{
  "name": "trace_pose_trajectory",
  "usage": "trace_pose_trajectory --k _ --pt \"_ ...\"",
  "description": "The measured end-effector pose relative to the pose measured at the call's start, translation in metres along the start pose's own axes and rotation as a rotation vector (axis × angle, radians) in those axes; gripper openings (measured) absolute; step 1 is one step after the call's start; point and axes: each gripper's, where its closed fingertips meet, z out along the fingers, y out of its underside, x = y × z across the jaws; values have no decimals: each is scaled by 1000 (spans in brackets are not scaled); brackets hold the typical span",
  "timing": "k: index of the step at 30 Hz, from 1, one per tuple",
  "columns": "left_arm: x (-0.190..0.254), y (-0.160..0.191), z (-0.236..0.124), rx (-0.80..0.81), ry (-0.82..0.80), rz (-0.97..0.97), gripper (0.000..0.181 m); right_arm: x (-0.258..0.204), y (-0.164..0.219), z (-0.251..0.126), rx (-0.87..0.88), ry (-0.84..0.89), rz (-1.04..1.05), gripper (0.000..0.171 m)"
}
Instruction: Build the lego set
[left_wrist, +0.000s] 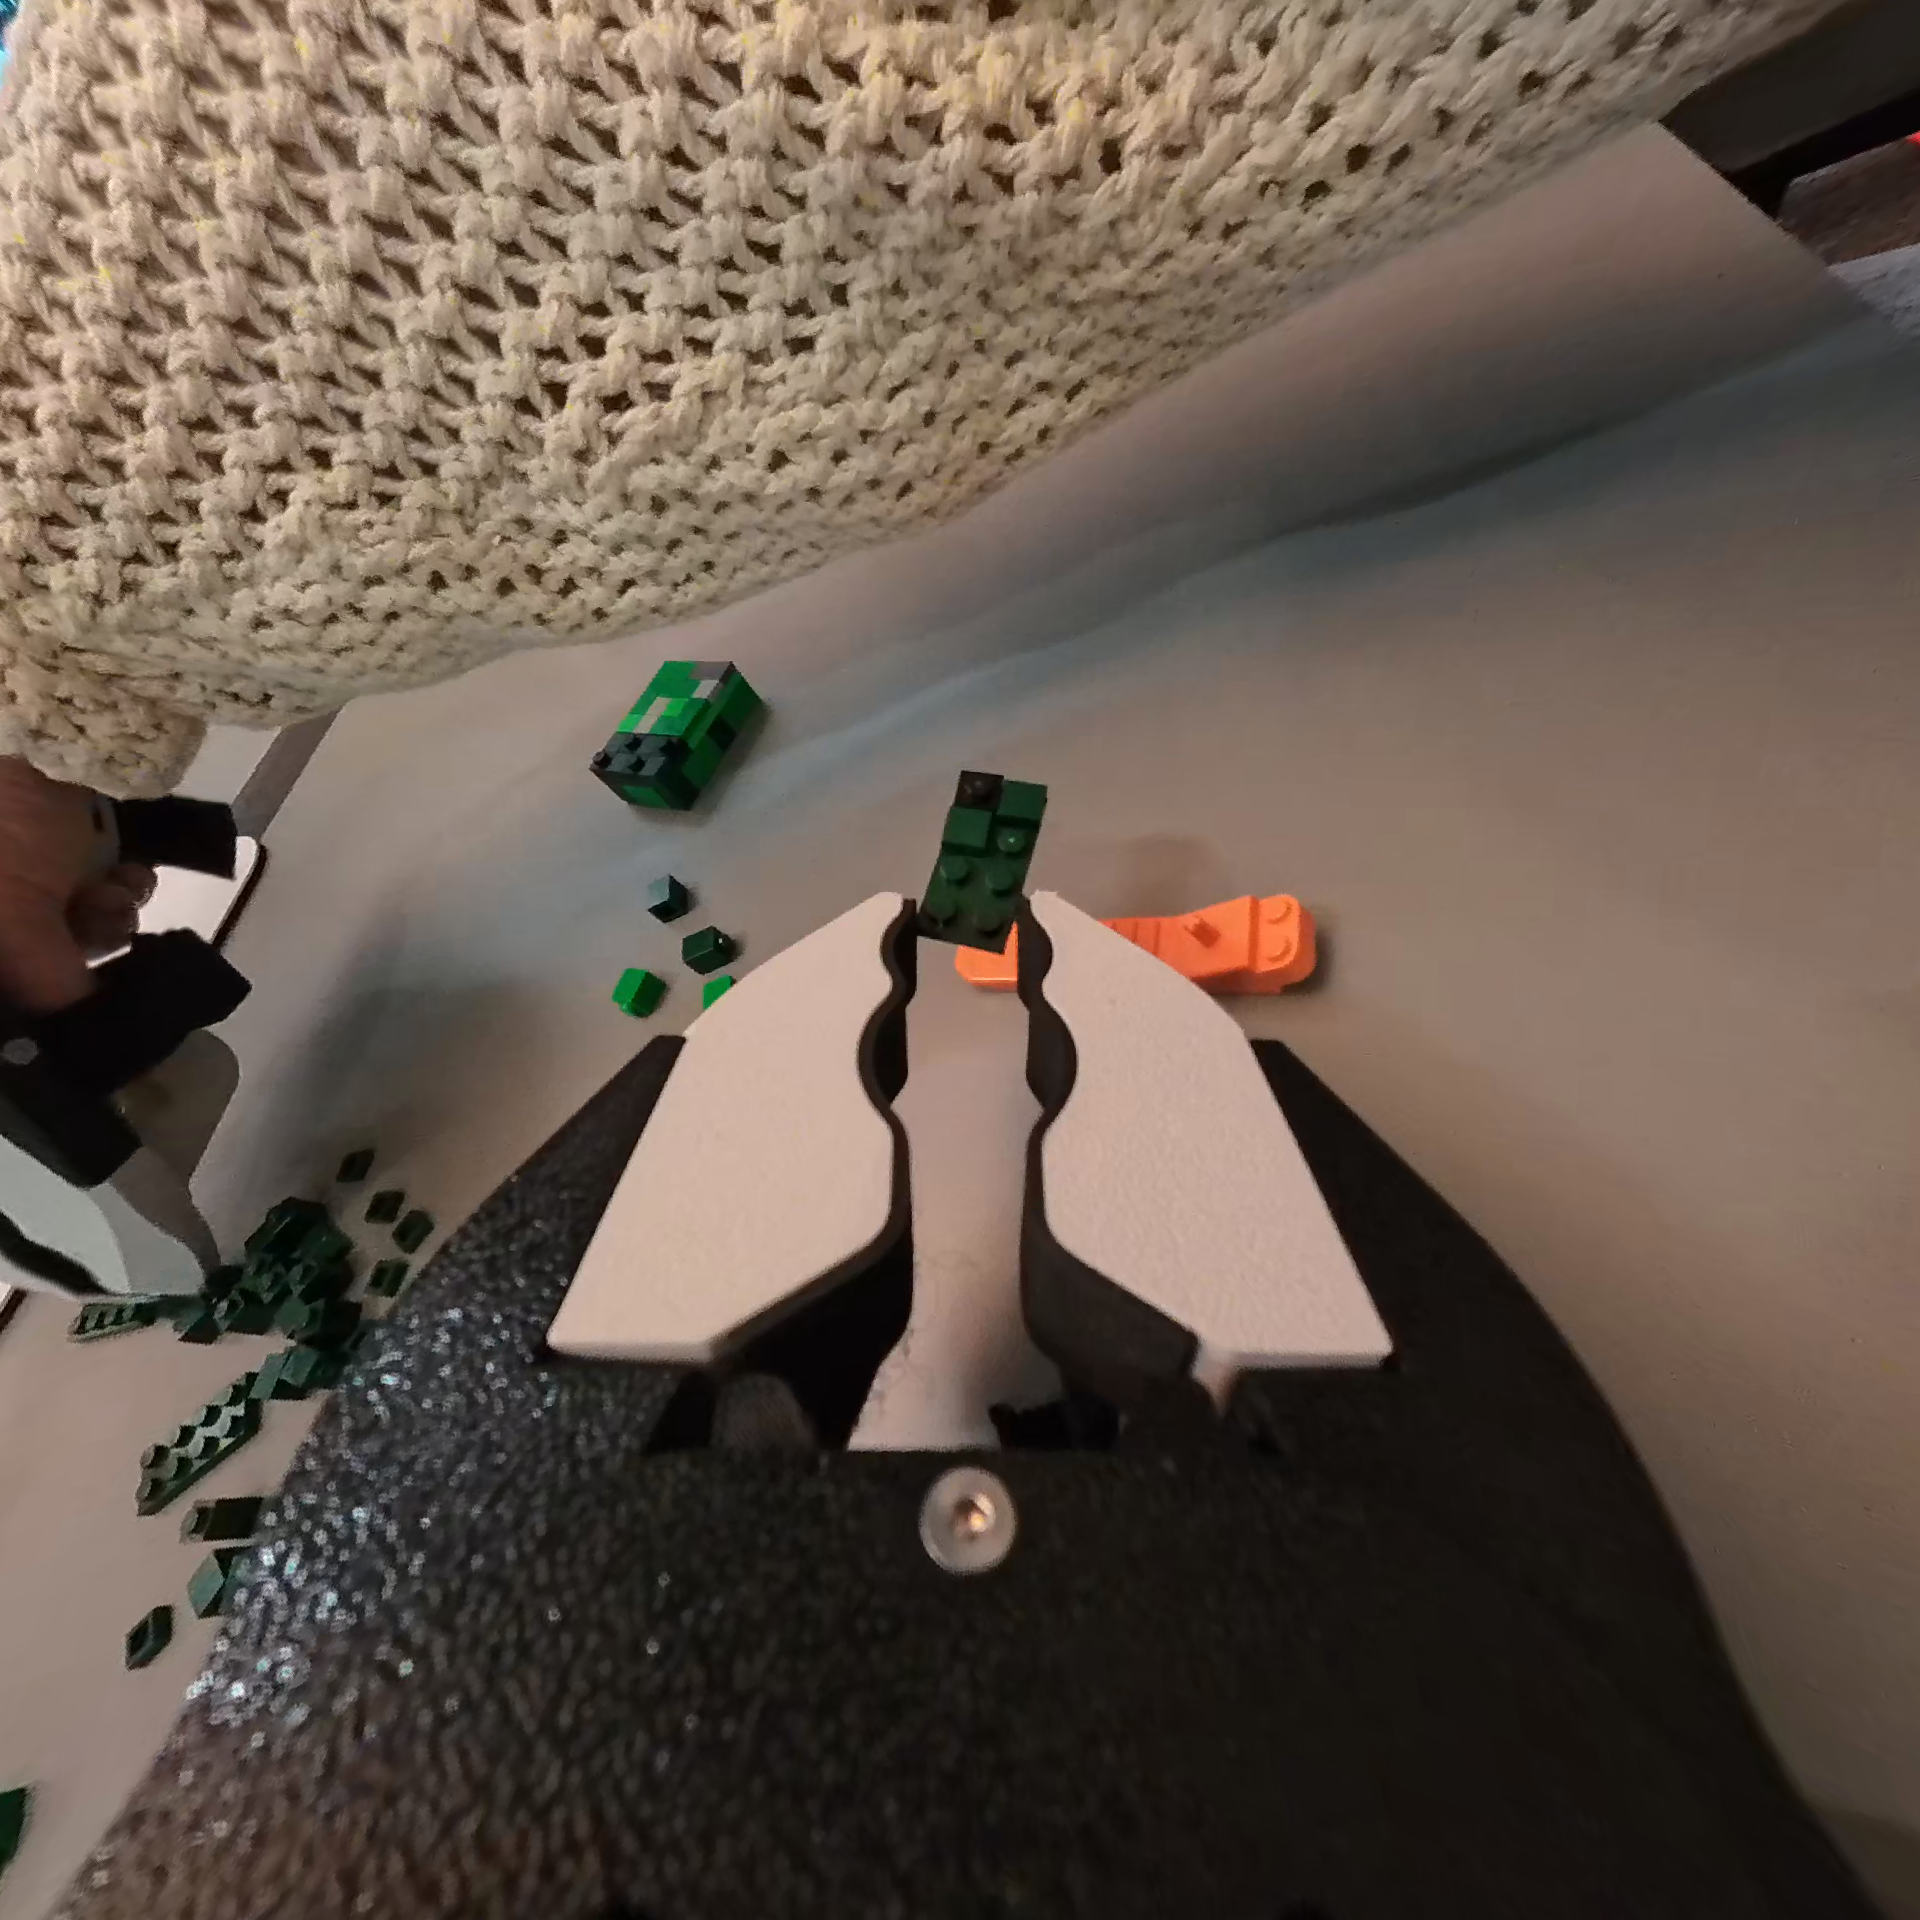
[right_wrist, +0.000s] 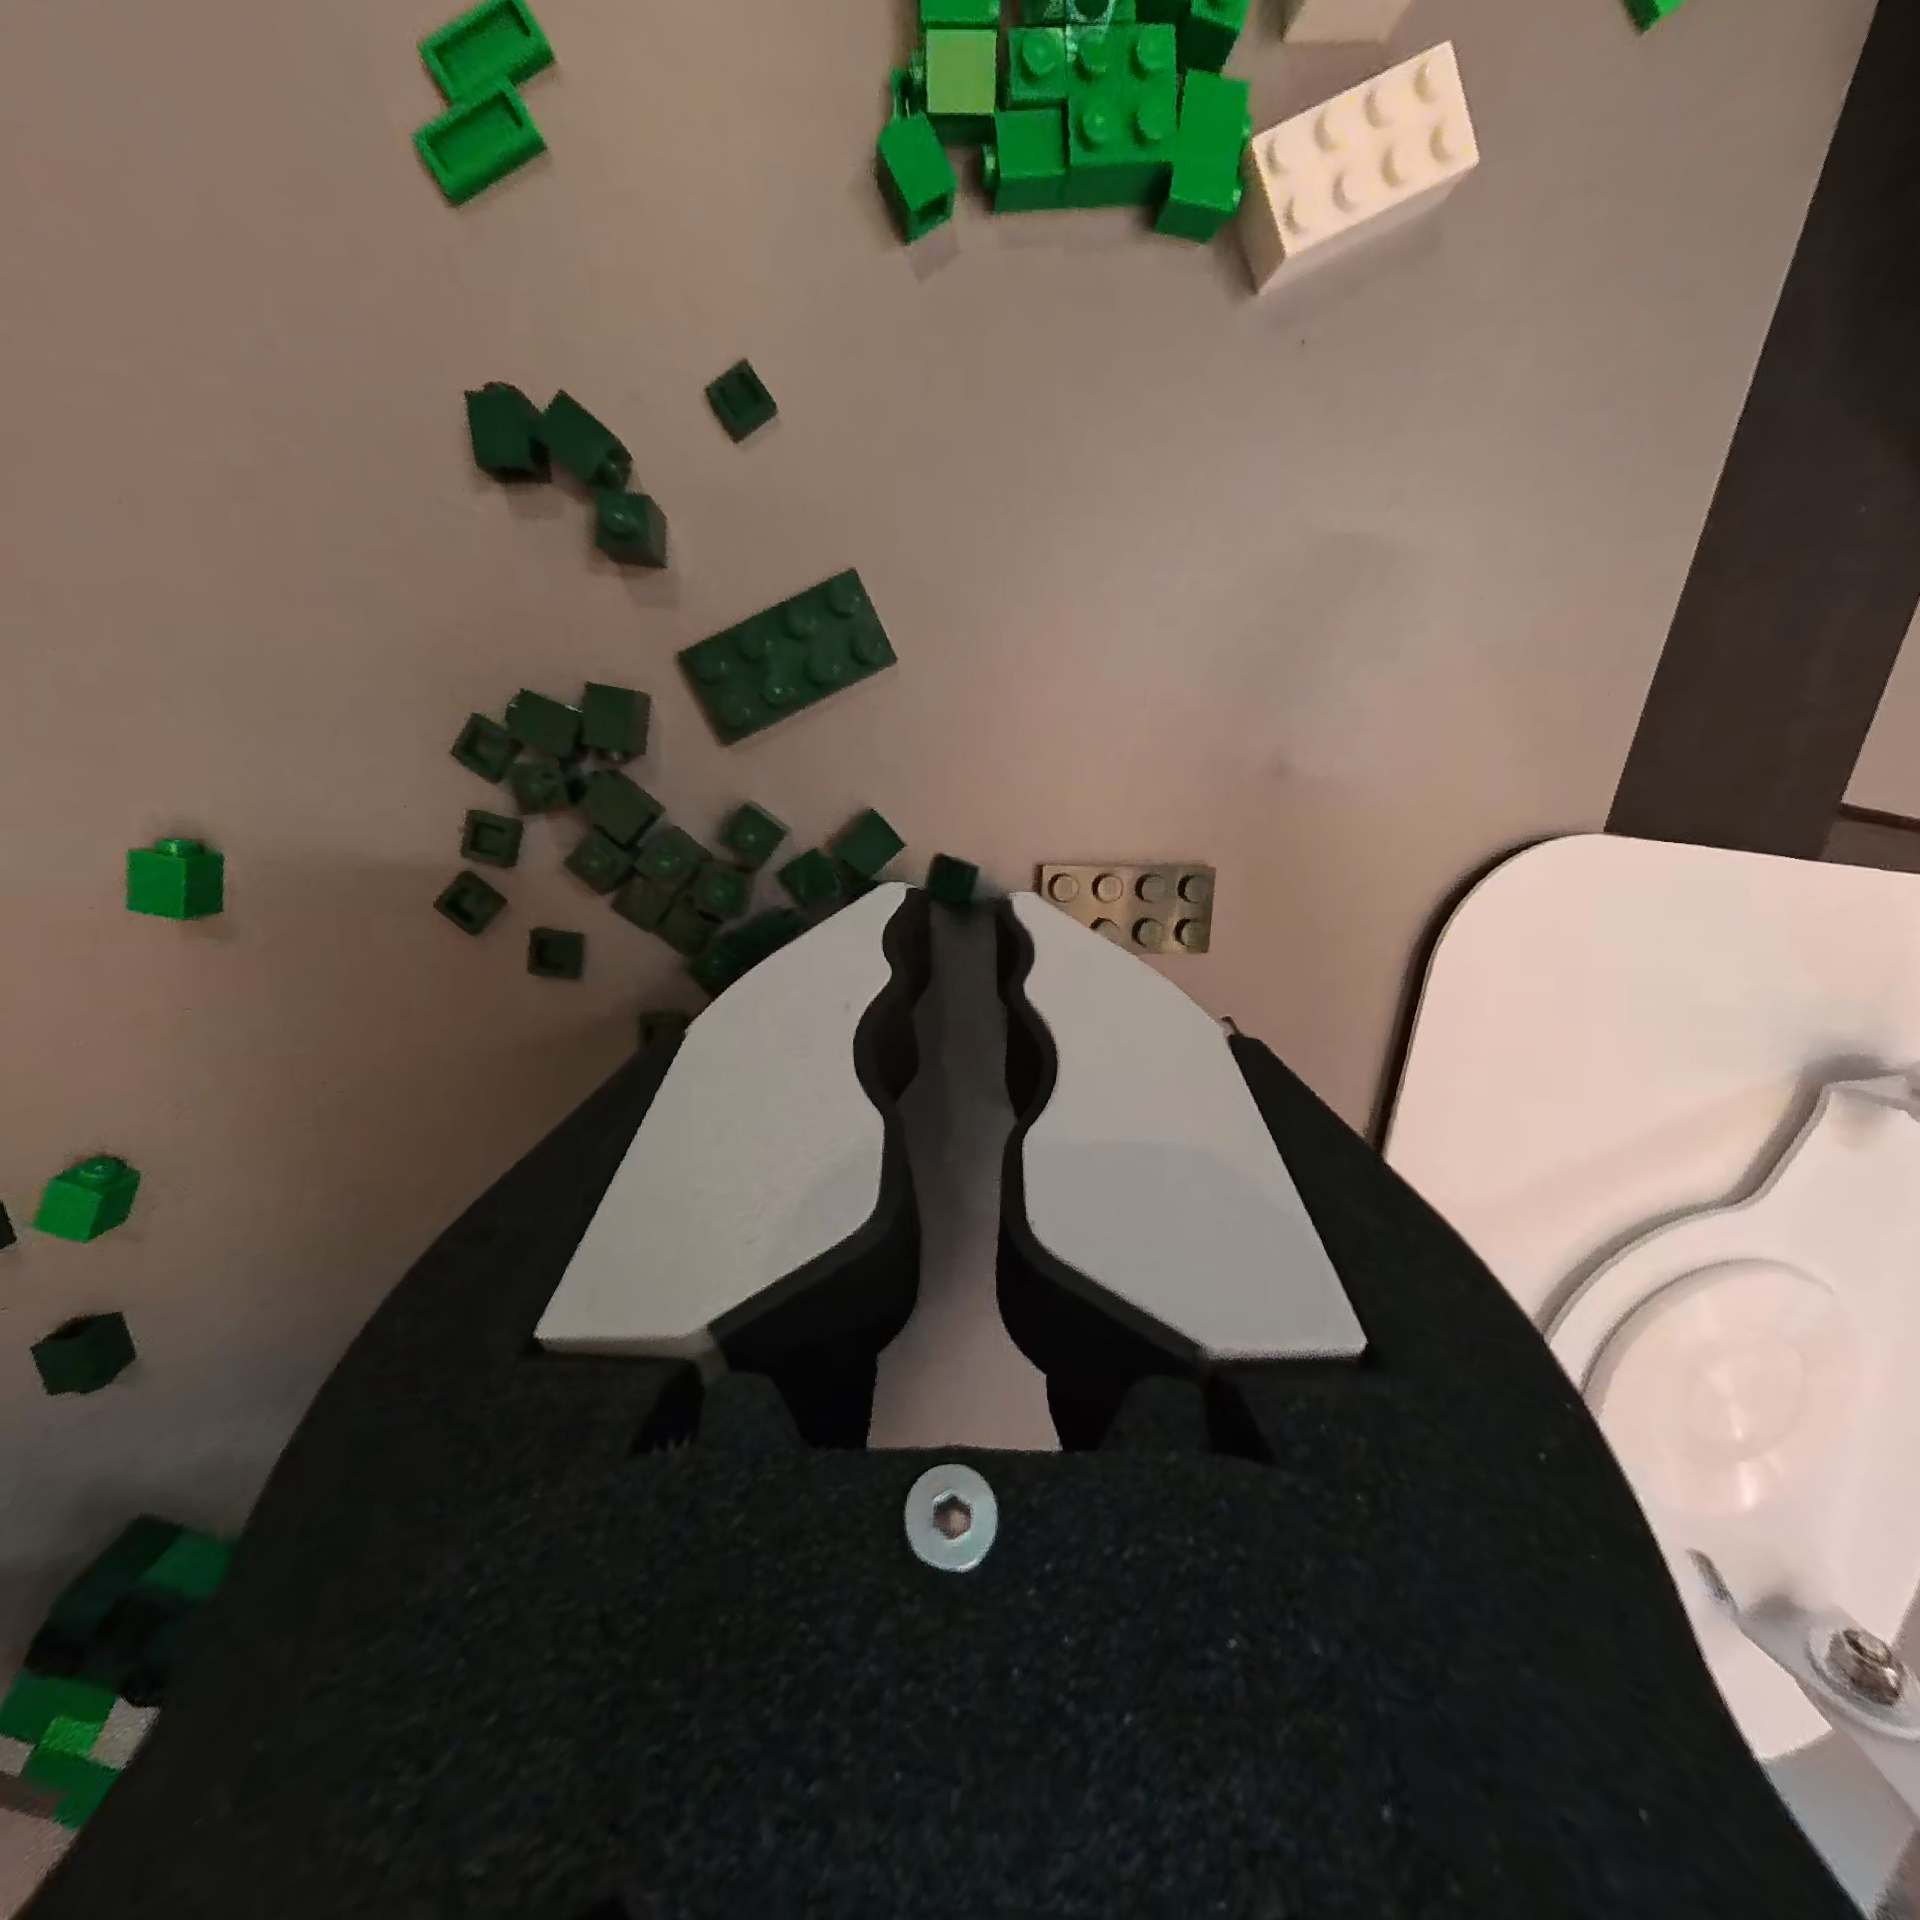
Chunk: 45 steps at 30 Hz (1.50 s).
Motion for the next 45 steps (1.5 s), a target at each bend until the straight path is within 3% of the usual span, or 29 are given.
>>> trace_pose_trajectory --k 7,16,32,38,45 --pt "0 0 0 -3 3 1 18 4 -1 1 24 -25 59 12" --pt "1 1 0 -8 6 3 18 1 -4 -1 4 11 -63 10" --pt "0 3 1 -30 2 -23 17 1 -6 -1 6 -2 -51 7" --pt "-9 6 0 -43 -39 -84 17 -35 -15 -43 159 89 -18 7" --pt "-10 7 1 -50 -42 -90 17 -75 20 -59 161 151 32 7"
